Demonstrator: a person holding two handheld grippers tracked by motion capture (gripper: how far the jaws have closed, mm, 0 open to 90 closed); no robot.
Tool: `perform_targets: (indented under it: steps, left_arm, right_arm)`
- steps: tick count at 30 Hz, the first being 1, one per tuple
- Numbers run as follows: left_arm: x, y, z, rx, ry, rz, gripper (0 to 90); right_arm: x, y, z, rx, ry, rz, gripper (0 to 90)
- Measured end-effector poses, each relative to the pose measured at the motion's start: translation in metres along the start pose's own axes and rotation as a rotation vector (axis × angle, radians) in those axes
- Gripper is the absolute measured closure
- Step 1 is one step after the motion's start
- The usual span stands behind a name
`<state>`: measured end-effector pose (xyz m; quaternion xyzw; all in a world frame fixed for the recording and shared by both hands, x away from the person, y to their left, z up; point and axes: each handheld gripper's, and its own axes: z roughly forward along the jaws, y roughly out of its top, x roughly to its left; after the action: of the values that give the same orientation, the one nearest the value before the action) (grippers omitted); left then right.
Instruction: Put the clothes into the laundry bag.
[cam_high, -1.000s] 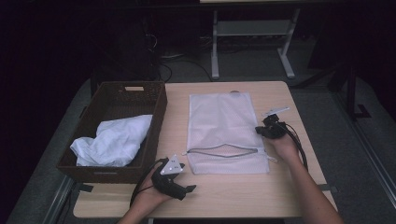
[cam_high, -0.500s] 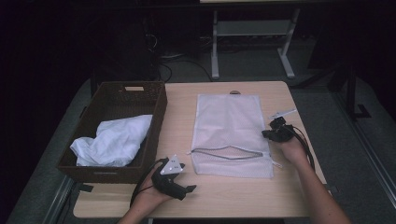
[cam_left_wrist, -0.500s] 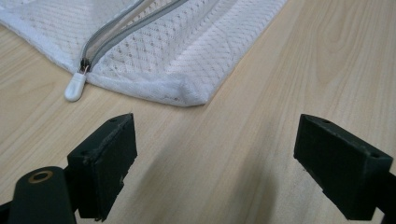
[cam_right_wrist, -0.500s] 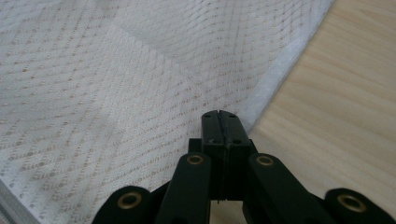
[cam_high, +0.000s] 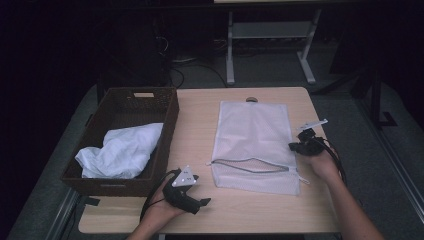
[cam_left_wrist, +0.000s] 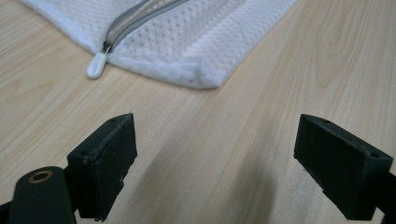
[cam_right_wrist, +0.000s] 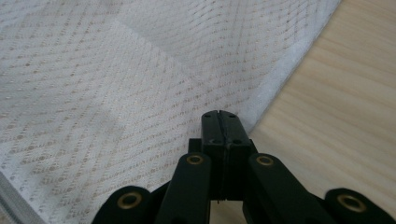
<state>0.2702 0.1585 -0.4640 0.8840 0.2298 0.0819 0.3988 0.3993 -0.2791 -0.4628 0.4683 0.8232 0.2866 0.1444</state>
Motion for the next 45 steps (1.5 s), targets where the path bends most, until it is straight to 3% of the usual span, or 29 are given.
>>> perform_targets:
  steps: [12, 25, 35, 45]
  left_arm:
    - [-0.001, 0.001, 0.000, -0.006, -0.004, -0.010, 13.0]
    - [0.000, 0.002, -0.002, -0.018, -0.003, -0.012, 12.9]
    - [0.002, 0.004, -0.010, -0.045, 0.019, -0.033, 12.9]
    - [0.003, 0.005, -0.012, -0.058, 0.011, -0.050, 13.0]
  right_arm:
    - [-0.015, -0.015, -0.013, 0.011, -0.041, 0.016, 89.6]
    - [-0.034, -0.027, -0.022, 0.011, -0.069, 0.078, 89.5]
    - [-0.045, -0.034, -0.028, 0.010, -0.096, 0.104, 89.3]
    - [-0.059, -0.042, -0.035, 0.007, -0.126, 0.138, 89.3]
